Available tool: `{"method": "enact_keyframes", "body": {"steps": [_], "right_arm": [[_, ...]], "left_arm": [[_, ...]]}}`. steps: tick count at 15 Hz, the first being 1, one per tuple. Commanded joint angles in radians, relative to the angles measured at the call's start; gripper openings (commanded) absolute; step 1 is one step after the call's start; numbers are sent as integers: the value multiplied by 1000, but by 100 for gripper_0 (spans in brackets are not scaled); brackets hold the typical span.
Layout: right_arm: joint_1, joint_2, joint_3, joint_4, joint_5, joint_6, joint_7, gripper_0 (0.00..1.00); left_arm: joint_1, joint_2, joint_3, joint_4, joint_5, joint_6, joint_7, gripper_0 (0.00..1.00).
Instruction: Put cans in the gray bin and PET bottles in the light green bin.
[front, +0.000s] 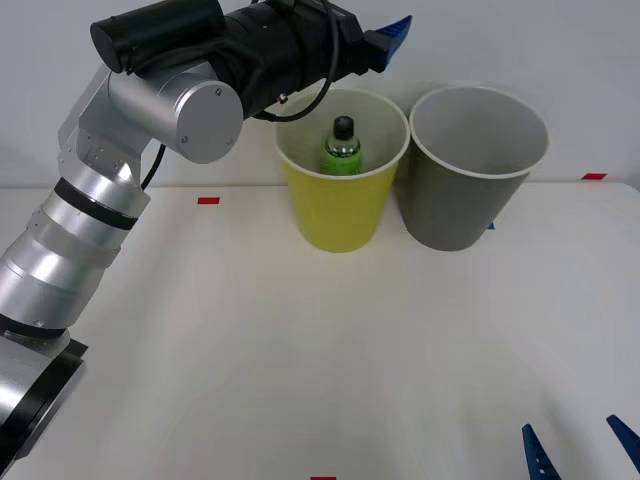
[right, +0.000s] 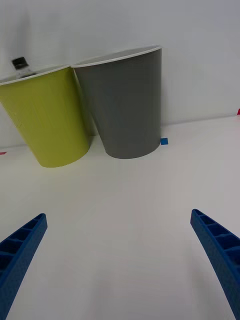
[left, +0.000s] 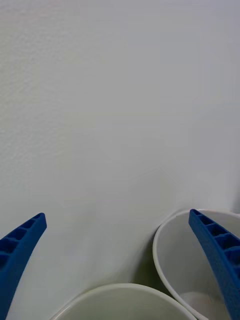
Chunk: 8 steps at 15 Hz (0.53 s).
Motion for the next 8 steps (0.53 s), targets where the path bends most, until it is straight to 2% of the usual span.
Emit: {"method": "enact_keyframes", "body": {"steps": [1, 6, 8], "right_arm": [[0, 0, 0, 0, 0, 0, 0, 100], [0, 0, 0, 0, 0, 0, 0, 100], [0, 0, 0, 0, 0, 0, 0, 100]], "left_arm": [[0, 1, 0, -1, -3, 0, -1, 100], [0, 0, 0, -1, 2, 0, -1, 100], [0, 37, -14, -24, 16, 6, 1, 100]]}}
